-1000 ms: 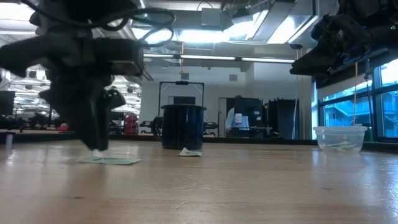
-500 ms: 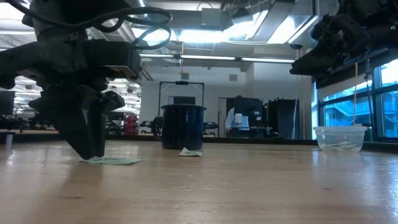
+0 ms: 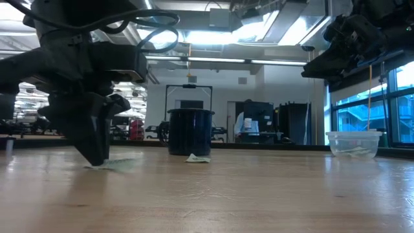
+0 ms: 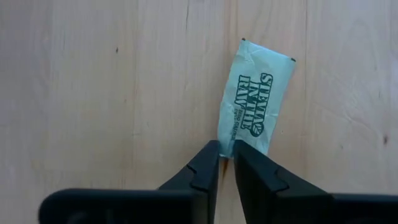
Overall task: Pick and place Stevia / Truvia into bins
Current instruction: Put the stevia packet into the square transparent container
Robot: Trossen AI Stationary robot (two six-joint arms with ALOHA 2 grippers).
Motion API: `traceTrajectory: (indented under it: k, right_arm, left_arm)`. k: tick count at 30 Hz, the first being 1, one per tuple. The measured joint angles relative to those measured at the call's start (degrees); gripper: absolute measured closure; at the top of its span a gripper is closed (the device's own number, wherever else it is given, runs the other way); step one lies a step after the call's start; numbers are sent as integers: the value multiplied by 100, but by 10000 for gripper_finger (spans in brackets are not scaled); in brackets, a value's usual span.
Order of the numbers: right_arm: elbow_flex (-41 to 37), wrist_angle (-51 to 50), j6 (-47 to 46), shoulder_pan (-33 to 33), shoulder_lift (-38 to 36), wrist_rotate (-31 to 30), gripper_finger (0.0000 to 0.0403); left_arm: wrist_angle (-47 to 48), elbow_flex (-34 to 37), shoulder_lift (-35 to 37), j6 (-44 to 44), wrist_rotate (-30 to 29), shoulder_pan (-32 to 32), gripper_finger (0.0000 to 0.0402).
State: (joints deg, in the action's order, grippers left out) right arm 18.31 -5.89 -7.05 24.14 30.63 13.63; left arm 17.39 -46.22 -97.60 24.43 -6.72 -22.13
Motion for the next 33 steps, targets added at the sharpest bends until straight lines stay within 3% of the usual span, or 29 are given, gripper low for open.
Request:
traceTrajectory:
  k: [9, 16, 21, 28, 33]
  right_arm:
    - [0, 0, 2, -1, 0, 0, 281]
    - [0, 1, 2, 0, -2, -1, 281]
    - [0, 7, -5, 0, 0, -2, 281]
    - [0, 17, 0, -2, -2, -2, 281]
    - [0, 15, 0, 0, -2, -1, 281]
  left_arm:
    - [44, 27, 224, -32, 40, 4, 389]
    - [534, 34, 1192, 392, 420, 4, 399]
    - [793, 35, 1991, 1022, 1001, -2, 399]
    - [868, 33, 2890, 2465, 2605, -116, 399]
    - [1380, 26, 3293, 3544, 2802, -577, 398]
